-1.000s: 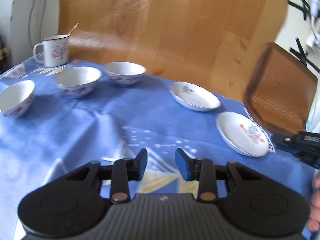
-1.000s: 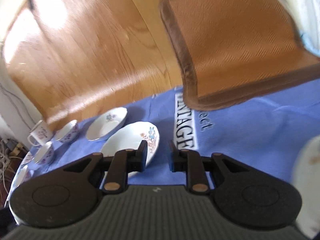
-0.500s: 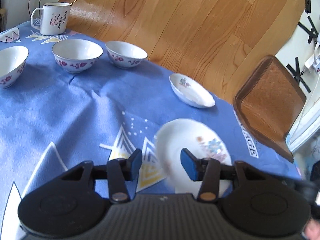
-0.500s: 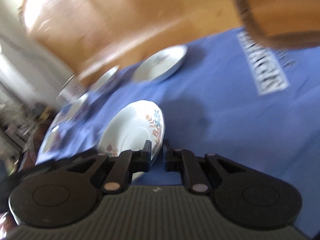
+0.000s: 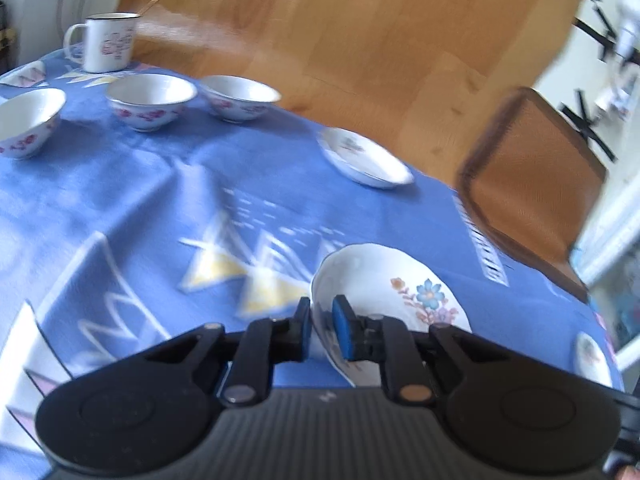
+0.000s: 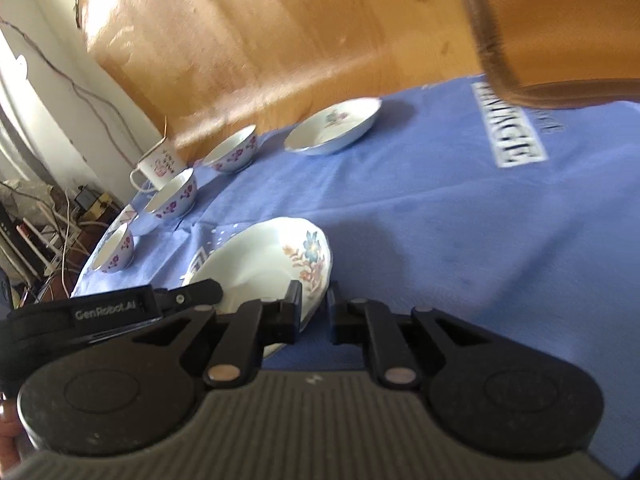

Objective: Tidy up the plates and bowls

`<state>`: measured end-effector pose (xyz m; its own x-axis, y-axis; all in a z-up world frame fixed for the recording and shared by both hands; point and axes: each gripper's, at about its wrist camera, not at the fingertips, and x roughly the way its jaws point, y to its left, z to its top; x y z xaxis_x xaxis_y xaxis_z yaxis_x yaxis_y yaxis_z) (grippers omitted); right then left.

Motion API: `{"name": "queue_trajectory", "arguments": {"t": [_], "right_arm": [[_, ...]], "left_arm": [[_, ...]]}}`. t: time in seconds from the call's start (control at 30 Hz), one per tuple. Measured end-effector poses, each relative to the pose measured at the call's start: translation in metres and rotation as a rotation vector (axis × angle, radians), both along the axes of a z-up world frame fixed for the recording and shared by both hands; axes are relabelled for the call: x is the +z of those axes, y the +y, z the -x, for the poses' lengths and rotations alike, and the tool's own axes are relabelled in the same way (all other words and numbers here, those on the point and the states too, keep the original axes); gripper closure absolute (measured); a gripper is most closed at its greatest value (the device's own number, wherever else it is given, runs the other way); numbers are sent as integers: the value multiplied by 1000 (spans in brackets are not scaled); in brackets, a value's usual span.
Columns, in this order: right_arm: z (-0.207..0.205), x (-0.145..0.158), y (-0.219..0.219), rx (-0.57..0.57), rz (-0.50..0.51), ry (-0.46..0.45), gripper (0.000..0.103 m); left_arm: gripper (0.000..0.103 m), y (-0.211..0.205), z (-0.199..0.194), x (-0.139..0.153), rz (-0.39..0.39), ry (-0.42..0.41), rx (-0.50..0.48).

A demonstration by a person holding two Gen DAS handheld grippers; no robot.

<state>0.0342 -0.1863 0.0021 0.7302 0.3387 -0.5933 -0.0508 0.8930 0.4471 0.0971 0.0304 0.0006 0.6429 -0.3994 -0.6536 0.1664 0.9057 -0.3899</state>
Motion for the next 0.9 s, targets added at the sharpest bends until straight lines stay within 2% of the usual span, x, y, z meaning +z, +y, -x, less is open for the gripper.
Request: {"name": "queue_trajectory", "arguments": {"t": [0.2, 0.47, 0.6, 0.77, 0.9], "right_arm": [[67, 10, -48, -148, 37, -61, 88], [127, 2, -107, -348, 22, -25, 88], [136, -1, -114, -369, 23, -25, 89], [138, 14, -123, -379, 25, -96, 89], [139, 24, -141, -425, 48, -150, 89]], "left_arm": [[90, -60, 31, 7, 0, -31, -168], [89, -143, 64, -6, -53, -19, -388], [89, -158, 70, -4, -75, -33, -418], [89, -169, 66, 13, -54, -74, -422], [89, -194, 59, 28, -40, -109, -455]]}}
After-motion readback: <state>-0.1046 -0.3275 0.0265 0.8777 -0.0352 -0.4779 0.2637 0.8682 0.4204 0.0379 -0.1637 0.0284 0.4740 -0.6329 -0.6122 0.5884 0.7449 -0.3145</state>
